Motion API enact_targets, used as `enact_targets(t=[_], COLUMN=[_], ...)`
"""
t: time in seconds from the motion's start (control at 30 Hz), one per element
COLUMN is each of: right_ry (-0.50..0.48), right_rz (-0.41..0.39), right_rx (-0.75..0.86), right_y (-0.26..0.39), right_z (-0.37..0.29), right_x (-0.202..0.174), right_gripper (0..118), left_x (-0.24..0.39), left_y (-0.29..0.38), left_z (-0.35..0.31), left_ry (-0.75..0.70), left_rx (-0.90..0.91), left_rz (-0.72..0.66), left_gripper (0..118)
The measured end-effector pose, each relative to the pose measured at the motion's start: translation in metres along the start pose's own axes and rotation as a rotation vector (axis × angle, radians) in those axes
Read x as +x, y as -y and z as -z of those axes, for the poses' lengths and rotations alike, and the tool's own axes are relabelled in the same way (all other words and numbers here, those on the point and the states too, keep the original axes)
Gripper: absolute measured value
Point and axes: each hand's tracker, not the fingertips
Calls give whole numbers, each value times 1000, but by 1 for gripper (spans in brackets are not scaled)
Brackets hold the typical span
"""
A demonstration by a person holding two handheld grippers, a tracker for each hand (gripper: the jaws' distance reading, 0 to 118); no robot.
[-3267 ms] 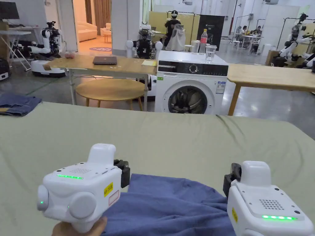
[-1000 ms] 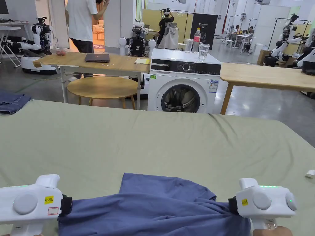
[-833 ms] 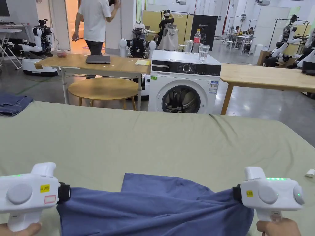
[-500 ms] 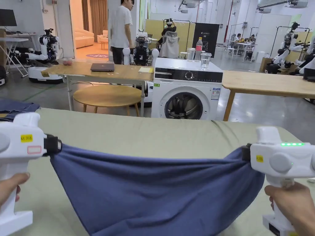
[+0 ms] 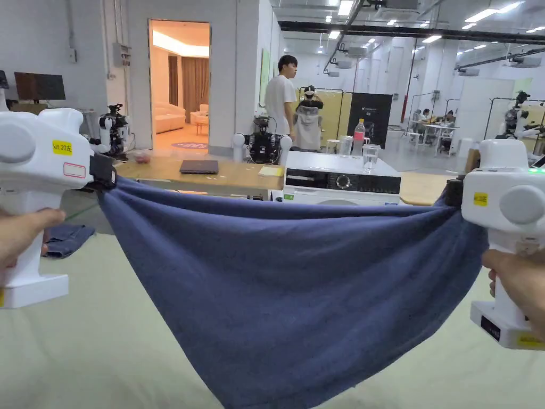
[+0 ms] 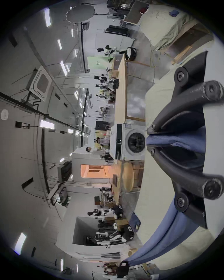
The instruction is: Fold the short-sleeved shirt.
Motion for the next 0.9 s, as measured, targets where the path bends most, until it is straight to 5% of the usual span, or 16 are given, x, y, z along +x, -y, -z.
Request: enact_targets(t=[0.5, 0.9], right_ry=[39, 49], right_rz=[-10, -89], right_rx=[67, -112], right_y=[-42, 99], right_z=[66, 46], right_x=[-15, -11], right_gripper=[10, 10], left_x=[-4, -4], left_y=[-51, 94], left_z=[53, 34], left_ry=[-74, -55], left_rx=[21, -59], left_rz=[56, 85], left_gripper=[0, 0])
